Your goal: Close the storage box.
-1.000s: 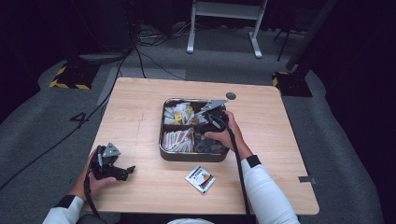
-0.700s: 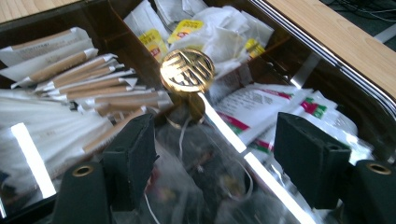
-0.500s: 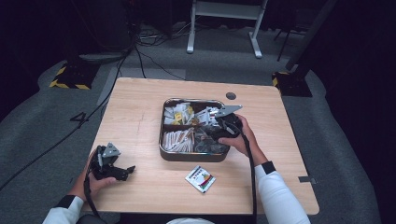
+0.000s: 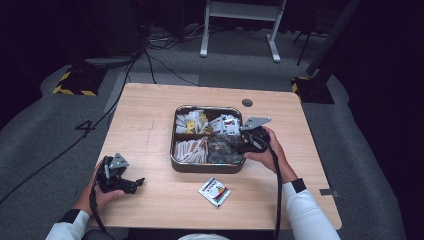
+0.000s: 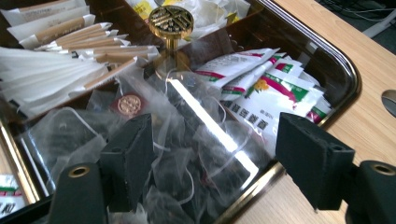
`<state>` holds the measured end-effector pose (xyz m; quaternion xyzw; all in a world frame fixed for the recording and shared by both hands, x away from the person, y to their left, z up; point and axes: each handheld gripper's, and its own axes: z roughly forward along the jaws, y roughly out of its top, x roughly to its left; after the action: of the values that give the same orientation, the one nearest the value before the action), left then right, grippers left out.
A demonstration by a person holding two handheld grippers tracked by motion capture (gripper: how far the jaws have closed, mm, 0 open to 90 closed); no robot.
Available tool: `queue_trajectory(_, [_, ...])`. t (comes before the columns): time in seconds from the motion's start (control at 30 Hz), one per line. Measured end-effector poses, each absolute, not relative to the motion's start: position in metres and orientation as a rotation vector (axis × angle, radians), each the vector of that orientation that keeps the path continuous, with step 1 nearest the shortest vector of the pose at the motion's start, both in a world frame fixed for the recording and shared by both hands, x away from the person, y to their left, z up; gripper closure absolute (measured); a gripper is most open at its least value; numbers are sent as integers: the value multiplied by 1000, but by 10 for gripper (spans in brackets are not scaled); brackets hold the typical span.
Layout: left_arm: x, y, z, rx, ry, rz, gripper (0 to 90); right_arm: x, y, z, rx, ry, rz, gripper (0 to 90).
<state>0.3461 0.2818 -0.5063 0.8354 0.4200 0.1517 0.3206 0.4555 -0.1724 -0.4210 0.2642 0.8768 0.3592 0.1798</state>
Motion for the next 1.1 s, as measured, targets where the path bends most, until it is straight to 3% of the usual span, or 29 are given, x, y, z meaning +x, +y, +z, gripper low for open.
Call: queue_trajectory(1.1, [346, 282, -506, 2196, 1103, 398, 5, 415, -237, -428, 778, 2437, 978, 270])
